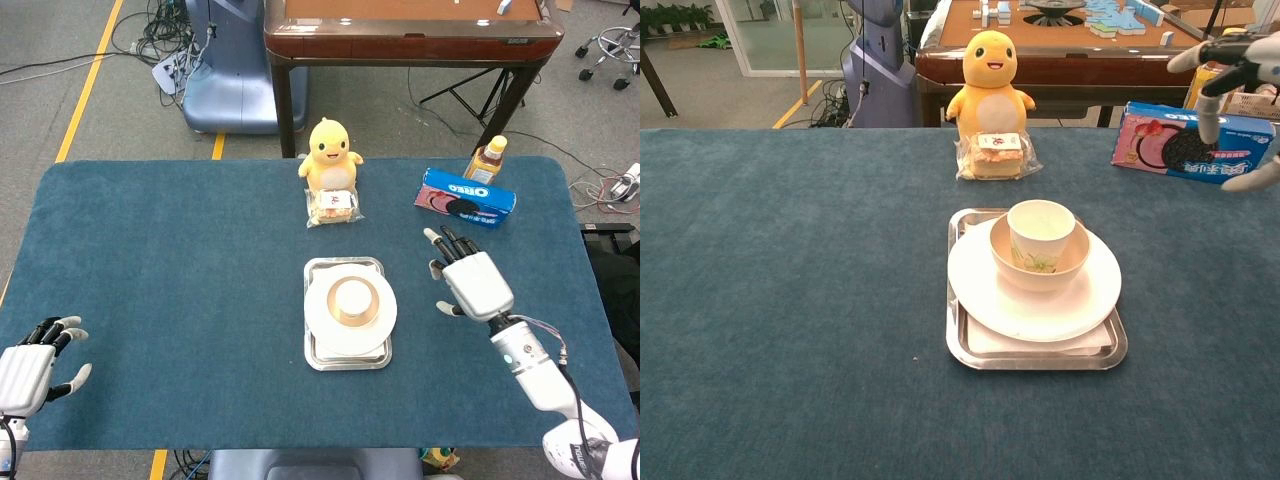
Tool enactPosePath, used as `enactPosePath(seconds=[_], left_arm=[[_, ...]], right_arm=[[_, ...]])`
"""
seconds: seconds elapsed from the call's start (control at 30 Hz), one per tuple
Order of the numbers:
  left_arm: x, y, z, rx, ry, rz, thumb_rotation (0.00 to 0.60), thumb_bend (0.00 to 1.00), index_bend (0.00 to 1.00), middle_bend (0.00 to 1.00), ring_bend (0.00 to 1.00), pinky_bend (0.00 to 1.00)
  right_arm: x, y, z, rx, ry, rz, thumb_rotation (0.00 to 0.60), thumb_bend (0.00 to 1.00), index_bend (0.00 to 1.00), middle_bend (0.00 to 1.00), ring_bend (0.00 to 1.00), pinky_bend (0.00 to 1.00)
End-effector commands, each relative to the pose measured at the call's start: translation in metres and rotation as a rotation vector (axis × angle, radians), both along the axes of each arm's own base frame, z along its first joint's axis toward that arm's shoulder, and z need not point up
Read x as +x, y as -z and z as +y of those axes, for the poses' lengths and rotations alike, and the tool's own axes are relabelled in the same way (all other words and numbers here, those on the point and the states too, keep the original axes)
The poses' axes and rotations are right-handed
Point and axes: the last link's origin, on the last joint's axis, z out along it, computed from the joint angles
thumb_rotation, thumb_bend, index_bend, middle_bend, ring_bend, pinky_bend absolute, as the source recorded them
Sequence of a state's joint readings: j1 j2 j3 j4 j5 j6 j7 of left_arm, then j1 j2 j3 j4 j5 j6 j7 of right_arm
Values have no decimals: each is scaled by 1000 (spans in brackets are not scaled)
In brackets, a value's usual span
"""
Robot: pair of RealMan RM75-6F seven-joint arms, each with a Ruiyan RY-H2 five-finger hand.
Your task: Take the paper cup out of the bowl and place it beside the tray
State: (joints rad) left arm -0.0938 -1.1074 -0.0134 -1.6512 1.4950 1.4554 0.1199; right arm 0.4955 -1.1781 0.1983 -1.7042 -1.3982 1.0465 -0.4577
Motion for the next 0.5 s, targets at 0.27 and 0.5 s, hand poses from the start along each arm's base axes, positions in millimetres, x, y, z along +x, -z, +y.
enactPosePath(seconds=[0.27,0.5], left_arm=[[1,-6,-2,-8,-6,-32,600,270,377,253,167,367],[0,-10,-2,-1,-10,-39,600,270,376,253,167,370]], right_arm=[[37,44,-12,95,-88,45,600,120,511,87,13,229],[42,60,-14,93,-164,69,600,161,541,87,0,187]])
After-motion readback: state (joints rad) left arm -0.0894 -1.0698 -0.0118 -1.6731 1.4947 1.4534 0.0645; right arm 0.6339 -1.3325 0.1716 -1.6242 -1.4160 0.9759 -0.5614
